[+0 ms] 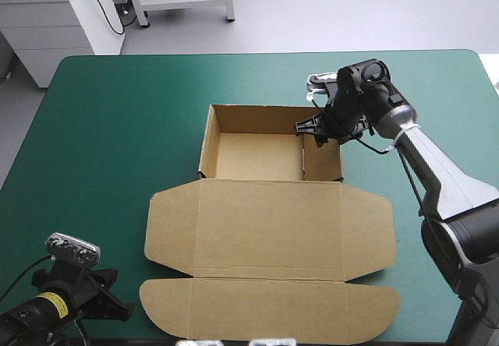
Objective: Fold the box
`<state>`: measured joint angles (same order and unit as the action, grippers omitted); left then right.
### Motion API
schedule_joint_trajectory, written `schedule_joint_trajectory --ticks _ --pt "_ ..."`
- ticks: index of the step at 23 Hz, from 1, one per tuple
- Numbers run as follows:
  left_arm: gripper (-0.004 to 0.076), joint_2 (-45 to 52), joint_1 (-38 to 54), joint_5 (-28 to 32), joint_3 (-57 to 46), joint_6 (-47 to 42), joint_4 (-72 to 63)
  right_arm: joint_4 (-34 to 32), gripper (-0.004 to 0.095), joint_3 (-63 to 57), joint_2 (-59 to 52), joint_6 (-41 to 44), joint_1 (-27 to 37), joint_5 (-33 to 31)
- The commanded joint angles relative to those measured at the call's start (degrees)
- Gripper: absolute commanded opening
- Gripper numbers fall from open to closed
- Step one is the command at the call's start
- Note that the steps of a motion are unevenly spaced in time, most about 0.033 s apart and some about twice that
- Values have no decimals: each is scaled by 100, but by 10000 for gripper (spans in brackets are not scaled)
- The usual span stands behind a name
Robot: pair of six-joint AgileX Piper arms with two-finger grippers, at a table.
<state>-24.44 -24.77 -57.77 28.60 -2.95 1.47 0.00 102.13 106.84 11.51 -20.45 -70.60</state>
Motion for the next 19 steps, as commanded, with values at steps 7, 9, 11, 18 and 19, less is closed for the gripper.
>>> schedule_joint_trajectory --ticks 7,9,11,18,19 --pt "-8 -31 -36 246 128 11 -28 -339 457 121 -146 -29 -1 -109" --pt "-8 -31 -36 246 128 11 -28 -338 457 121 -146 -51 -1 -109" --pt "-8 -31 -36 246 128 11 -28 -354 457 121 -146 -51 -1 -109" --pt "-8 -31 -36 246 128 -53 -4 -409 277 121 9 -63 -1 -109" --pt "-8 -31 -36 246 128 -53 -4 -409 216 121 52 -63 -1 -109"
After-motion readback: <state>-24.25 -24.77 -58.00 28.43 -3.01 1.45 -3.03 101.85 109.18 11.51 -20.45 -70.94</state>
